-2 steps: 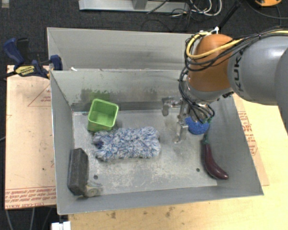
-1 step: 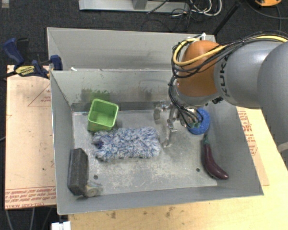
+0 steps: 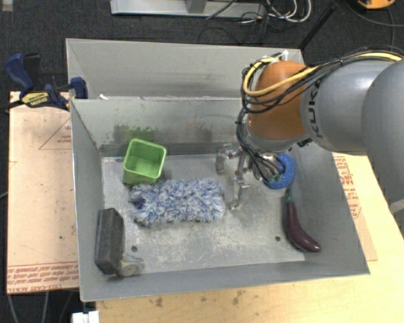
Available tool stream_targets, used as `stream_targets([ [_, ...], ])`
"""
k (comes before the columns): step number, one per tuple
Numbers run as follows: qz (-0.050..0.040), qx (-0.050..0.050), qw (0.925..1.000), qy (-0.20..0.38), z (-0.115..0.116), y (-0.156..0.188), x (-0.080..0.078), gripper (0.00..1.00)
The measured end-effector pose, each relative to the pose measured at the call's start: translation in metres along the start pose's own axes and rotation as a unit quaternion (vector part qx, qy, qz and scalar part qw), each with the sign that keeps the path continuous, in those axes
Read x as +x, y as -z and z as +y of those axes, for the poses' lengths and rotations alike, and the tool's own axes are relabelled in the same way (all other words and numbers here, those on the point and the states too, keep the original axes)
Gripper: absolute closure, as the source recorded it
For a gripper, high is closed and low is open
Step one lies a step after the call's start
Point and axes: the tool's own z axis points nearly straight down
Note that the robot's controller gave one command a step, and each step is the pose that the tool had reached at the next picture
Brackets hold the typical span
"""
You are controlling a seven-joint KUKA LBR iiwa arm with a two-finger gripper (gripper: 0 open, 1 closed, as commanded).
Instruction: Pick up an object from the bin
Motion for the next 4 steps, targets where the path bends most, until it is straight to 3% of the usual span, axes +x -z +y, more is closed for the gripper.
stream_targets([
  [1, -0.0003, -0.001, 0.98, 0.199, 0.086, -0.009, -0.002, 1.0],
  [2, -0.0003, -0.001, 0.98, 0.199, 0.086, -0.009, -0.002, 1.0],
  [3, 0.0031, -0.001, 0.9786, 0.206, 0.083, 0.019, 0.015, 1.0],
  [4, 0.0014, 0.0, 0.9765, 0.215, 0.092, 0.068, 0.006, 1.0],
])
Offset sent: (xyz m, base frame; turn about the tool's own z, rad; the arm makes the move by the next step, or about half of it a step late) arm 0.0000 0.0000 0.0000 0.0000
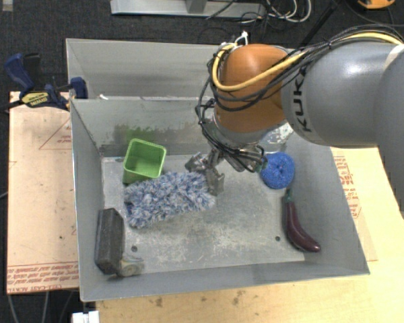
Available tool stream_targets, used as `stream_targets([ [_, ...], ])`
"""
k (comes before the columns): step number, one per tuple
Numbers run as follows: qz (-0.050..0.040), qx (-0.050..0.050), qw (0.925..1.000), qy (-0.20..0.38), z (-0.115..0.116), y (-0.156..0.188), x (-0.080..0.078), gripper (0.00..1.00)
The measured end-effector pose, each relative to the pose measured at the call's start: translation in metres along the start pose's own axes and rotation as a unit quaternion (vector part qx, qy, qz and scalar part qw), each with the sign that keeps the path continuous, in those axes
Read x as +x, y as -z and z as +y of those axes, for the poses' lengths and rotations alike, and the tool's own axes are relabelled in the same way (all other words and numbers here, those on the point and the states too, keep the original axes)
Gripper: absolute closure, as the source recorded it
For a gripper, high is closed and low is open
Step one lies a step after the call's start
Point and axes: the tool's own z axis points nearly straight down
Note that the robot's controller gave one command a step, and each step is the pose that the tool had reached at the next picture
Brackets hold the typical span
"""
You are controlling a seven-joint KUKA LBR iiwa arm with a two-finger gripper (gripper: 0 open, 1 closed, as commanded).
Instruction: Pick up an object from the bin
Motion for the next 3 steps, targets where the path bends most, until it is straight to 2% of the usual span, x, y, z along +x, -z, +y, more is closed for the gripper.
stream_targets([
  [1, -0.005, 0.001, 0.9997, -0.023, -0.001, 0.027, 0.002, 1.0],
  [2, -0.0026, 0.001, 0.9998, -0.019, 0.001, 0.137, 0.011, 1.0],
  [3, -0.0025, 0.001, 0.9998, -0.019, 0.001, 0.136, 0.011, 1.0],
])
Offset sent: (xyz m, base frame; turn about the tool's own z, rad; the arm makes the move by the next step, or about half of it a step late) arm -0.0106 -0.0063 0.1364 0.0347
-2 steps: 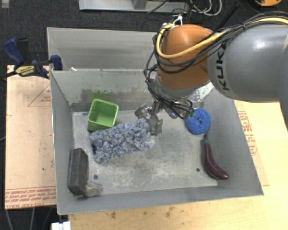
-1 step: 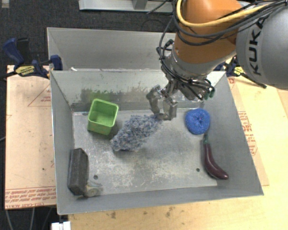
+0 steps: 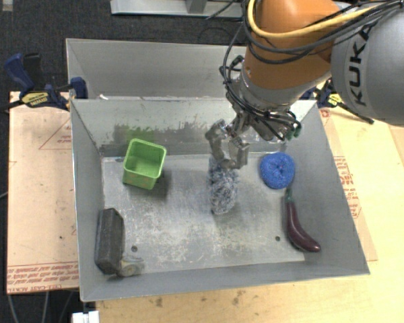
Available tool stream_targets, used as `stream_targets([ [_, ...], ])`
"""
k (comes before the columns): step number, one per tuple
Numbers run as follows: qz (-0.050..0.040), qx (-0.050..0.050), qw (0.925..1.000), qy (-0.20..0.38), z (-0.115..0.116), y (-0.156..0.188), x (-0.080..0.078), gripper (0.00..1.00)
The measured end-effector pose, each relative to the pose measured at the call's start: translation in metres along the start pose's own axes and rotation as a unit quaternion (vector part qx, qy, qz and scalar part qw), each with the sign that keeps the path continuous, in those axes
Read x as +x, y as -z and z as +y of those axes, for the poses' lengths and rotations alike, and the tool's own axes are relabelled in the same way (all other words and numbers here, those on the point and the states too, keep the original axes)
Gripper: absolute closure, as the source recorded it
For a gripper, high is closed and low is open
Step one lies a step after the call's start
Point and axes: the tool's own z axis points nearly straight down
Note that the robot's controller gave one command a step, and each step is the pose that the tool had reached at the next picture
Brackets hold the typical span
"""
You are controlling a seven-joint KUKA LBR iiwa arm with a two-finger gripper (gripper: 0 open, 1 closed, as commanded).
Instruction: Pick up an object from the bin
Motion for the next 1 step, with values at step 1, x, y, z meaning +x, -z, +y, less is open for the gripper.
stream_targets([
  [1, -0.0001, 0.0, 1.0, 0.002, 0.0029, -0.0171, -0.0058, 1.0],
])
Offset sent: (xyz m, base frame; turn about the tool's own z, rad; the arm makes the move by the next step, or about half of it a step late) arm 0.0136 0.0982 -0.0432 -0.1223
